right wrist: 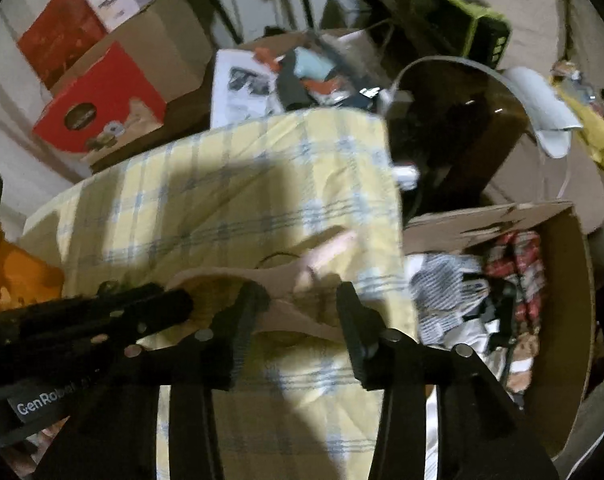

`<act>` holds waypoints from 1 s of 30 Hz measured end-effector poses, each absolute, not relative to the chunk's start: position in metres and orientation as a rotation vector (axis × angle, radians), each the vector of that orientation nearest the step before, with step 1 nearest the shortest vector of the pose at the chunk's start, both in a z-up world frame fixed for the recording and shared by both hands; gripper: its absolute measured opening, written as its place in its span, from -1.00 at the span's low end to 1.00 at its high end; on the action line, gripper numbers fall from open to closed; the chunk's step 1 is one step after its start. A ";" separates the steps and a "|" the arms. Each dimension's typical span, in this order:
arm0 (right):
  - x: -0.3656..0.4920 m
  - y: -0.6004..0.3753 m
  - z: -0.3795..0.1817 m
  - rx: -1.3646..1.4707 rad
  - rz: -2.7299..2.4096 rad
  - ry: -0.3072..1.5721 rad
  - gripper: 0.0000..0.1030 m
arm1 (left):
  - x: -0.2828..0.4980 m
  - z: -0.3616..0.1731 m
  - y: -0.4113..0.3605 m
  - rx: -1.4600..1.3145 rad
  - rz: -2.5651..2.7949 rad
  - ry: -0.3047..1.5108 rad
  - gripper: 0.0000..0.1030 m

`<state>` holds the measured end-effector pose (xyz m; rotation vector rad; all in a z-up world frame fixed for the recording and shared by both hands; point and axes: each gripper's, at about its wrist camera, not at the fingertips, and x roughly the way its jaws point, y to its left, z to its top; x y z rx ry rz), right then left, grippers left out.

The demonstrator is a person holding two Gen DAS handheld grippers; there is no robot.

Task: Organize objects
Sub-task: 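Lift the pink clip with the right gripper and carry it over the orange basket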

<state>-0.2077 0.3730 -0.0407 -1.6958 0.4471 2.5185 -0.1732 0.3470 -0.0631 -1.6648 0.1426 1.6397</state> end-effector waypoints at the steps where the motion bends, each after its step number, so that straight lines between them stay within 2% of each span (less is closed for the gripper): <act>1: -0.207 0.372 -0.041 -1.696 2.526 0.438 -0.29 | -0.173 -0.063 0.347 -1.661 1.638 0.141 -0.67; 10: -0.200 0.370 -0.031 -1.691 2.520 0.435 -0.32 | -0.165 -0.048 0.341 -1.620 1.641 0.160 -0.67; 20: -0.185 0.344 0.030 -1.582 2.588 0.370 -0.33 | -0.162 0.014 0.310 -1.528 1.686 0.118 -0.67; 30: -0.170 0.283 0.084 -1.524 2.678 0.299 -0.33 | -0.170 0.066 0.246 -1.456 1.751 0.092 -0.67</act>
